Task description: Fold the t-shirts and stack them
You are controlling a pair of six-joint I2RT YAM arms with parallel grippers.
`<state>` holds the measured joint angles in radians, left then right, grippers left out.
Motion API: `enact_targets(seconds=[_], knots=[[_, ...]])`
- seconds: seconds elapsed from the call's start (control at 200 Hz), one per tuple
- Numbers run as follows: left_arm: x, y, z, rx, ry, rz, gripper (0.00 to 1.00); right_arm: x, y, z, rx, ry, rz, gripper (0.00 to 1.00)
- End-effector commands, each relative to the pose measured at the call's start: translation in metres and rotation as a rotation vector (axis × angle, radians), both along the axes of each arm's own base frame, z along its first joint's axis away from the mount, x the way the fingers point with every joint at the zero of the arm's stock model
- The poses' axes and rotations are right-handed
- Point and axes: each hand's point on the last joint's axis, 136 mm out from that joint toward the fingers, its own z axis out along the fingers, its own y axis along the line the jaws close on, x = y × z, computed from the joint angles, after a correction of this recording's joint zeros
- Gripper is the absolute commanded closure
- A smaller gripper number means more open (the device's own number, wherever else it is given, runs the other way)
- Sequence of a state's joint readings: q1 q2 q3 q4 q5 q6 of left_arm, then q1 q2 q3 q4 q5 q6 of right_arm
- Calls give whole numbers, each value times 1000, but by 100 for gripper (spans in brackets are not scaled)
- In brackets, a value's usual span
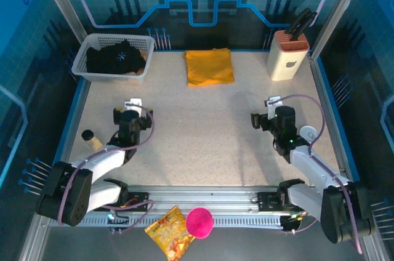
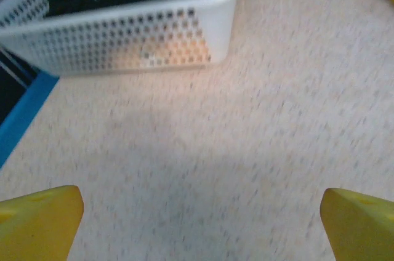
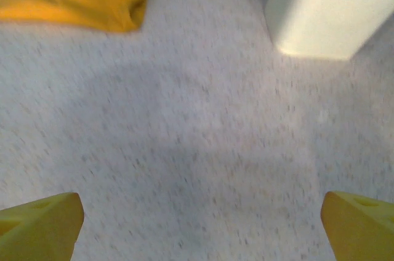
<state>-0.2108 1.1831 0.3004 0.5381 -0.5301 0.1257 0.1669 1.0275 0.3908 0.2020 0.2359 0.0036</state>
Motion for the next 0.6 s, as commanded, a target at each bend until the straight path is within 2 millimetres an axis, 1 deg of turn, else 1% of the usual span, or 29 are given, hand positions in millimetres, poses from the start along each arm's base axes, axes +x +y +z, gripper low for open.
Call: enact_targets(seconds=[0.0,0.06,0.085,0.13,0.16,0.17,0.19,0.25,0.28,0.315,0.335,0.37,0.405,0.455,0.556,0.576,0.591], knots=[[10,8,40,-116,-257,31,1,16,-11,31,-3,-205,-40,0],[11,13,26,-143,-245,40,1,18,-11,23,1,-220,-41,0],[15,15,27,-142,-262,44,1,19,-11,20,4,-229,-40,0],[19,12,26,-149,-273,20,1,21,-11,16,10,-255,-38,0],[24,9,21,-187,-258,-2,1,23,-10,14,17,-279,-34,0],[26,8,16,-198,-243,-16,1,23,-10,14,18,-290,-31,0],[31,5,12,-214,-236,-42,1,25,-9,17,23,-322,-26,0],[45,0,-12,-217,-180,-76,1,28,-6,19,39,-395,3,0],[53,-3,-4,-186,-217,-100,1,33,-7,13,43,-388,-1,0],[50,-7,-14,-210,-128,-108,1,39,-6,-2,59,-342,4,0],[51,-9,-15,-228,-104,-125,1,41,-5,-11,62,-326,18,0],[56,-11,-15,-228,-114,-145,1,45,0,-7,46,-387,49,0],[56,-11,-12,-223,-136,-148,1,42,3,-4,42,-398,55,0],[55,-10,-16,-236,-113,-144,1,44,1,-9,61,-330,52,0],[59,-4,-16,-257,-99,-122,1,71,0,-17,89,-208,66,0],[59,-4,-16,-258,-105,-124,1,74,0,-21,96,-160,71,0],[59,-4,-16,-256,-106,-123,1,71,1,-25,98,-139,75,0]])
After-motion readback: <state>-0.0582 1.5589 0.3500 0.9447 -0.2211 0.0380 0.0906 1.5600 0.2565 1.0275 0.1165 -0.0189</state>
